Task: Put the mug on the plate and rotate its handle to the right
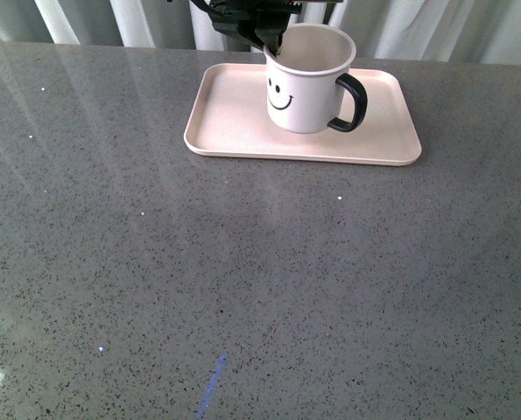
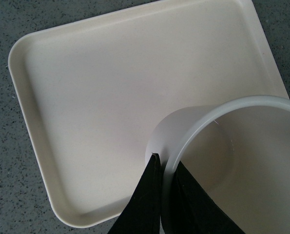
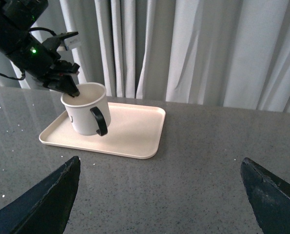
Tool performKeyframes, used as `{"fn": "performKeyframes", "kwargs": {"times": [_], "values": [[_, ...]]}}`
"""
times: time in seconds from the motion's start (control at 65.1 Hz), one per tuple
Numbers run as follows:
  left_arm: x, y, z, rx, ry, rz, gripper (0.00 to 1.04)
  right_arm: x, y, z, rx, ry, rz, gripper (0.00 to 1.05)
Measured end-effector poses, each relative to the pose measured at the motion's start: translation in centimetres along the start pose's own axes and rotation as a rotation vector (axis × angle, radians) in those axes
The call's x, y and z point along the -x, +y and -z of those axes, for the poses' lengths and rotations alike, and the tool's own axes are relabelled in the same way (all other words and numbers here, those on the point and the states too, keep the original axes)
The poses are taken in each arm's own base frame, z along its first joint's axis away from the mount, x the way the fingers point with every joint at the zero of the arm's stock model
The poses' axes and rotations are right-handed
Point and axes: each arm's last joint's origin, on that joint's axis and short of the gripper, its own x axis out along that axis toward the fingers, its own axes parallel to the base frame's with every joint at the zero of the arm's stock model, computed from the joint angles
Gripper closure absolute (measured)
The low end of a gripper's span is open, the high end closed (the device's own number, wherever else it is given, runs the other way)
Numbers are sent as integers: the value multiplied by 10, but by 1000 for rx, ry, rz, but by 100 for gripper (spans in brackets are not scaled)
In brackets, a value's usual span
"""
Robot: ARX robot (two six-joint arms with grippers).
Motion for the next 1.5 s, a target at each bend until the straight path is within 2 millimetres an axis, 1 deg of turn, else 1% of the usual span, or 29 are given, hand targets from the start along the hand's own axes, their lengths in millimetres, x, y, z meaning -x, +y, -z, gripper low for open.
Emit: {"fn": "performKeyframes", "kwargs": {"times": [0.338,0.614,1.029,1.259,1.489,1.504], "values": [[-17,1,-8,7,17,-5,103,0,0,0,0,0,0,9],[-33,3,-10,9,37,-5,103,0,0,0,0,0,0,9],[-42,2,-11,12,51,-5,103,0,0,0,0,0,0,9],[-52,3,-9,15,74,-6,103,0,0,0,0,0,0,9],[-54,0,-11,11,77,-3,103,0,0,0,0,0,0,9],[-54,0,-11,12,74,-3,101,0,0,0,0,0,0,9]]}}
